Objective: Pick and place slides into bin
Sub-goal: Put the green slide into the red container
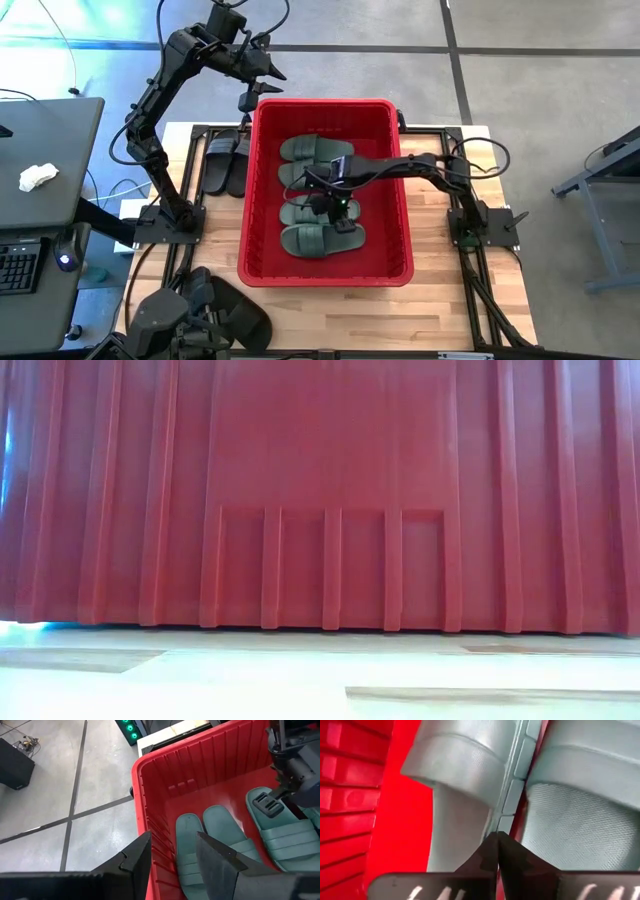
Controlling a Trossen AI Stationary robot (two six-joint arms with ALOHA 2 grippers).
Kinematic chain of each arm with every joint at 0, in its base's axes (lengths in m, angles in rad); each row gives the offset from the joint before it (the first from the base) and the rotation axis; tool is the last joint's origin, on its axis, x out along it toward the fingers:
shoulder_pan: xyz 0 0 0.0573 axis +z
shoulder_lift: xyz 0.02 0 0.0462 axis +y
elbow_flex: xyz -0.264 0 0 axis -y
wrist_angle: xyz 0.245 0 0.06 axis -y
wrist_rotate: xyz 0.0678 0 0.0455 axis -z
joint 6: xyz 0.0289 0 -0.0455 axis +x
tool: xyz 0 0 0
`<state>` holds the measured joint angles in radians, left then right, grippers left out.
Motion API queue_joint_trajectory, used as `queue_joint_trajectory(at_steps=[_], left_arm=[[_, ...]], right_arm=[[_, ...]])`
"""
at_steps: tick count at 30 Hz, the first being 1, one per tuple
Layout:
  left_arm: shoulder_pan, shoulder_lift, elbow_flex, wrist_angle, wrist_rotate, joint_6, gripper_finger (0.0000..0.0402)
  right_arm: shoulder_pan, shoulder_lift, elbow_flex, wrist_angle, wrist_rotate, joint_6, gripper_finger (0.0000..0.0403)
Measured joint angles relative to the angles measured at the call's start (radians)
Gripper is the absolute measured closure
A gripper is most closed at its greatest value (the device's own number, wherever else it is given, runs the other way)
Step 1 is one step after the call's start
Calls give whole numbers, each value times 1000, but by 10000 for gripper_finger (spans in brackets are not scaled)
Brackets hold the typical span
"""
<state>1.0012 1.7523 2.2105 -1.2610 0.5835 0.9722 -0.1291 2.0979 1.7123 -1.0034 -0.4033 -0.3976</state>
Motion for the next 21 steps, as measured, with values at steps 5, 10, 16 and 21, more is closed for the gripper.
queue_joint_trajectory(at_steps=[5,10,16,21], left_arm=[[0,0,0,0,0,0,263],[0,0,0,0,0,0,263],[0,0,0,0,0,0,263],[0,0,0,0,0,0,263]], right_arm=[[1,0,1,17,-21,-15,402],[13,0,1,20,-42,-40,403],[12,0,2,25,-61,-40,403],[15,7,2,30,-53,-41,403]])
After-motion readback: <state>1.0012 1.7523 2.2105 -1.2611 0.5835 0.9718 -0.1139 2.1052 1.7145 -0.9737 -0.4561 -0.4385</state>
